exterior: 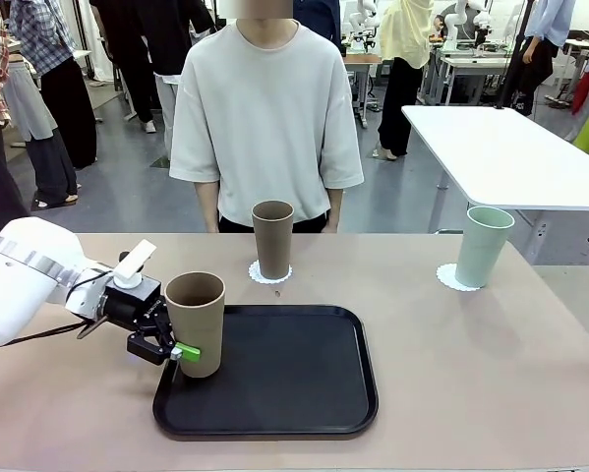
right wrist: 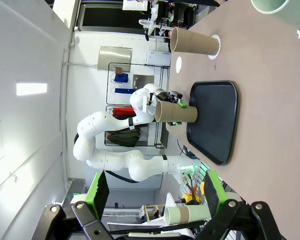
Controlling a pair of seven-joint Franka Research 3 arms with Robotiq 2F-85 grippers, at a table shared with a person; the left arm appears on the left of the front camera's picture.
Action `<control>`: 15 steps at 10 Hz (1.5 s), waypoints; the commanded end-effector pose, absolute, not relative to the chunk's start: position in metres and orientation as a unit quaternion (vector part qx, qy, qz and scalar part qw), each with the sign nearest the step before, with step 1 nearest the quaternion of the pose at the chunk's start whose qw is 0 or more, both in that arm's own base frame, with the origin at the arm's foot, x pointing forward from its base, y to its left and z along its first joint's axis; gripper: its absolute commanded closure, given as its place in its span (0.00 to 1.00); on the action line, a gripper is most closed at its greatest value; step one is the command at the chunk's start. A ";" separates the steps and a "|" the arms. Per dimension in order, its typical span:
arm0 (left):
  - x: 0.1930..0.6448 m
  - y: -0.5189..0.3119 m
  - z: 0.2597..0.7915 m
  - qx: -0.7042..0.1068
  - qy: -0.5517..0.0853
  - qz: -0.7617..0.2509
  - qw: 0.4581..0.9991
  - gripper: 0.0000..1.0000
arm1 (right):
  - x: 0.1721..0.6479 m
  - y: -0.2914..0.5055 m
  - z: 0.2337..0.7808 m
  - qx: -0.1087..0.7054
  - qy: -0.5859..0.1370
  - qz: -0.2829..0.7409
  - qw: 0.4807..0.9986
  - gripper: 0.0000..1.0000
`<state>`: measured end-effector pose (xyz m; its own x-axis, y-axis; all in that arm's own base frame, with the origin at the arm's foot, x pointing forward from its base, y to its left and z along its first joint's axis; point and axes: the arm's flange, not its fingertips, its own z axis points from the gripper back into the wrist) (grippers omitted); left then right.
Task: Place coasters on the table and set cups on them.
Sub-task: Take one Reusable plastic cup from the Flat Tray and place it on a coaster set by the human.
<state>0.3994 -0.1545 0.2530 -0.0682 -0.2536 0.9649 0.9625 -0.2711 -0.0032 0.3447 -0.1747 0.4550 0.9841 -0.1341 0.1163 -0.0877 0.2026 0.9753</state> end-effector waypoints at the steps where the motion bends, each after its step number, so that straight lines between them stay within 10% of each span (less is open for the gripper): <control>1: 0.392 -0.146 0.281 -0.485 -0.368 -0.611 0.506 0.70 | 0.345 -0.177 0.457 0.633 -0.090 -0.010 0.769 0.00; 6: 0.396 -0.115 0.410 -0.480 -0.305 -0.501 0.652 0.70 | 0.345 -0.177 0.457 0.633 -0.090 -0.010 0.769 0.00; 13: 0.399 -0.105 0.430 -0.474 -0.324 -0.492 0.654 0.70 | 0.345 -0.177 0.457 0.633 -0.090 -0.010 0.769 0.00; 14: 0.395 -0.100 0.431 -0.469 -0.317 -0.489 0.664 0.16 | 0.345 -0.177 0.457 0.633 -0.090 -0.010 0.769 0.00; 15: 0.421 -0.075 0.431 -0.478 -0.336 -0.498 0.641 0.16 | 0.345 -0.177 0.457 0.633 -0.090 -0.010 0.769 0.00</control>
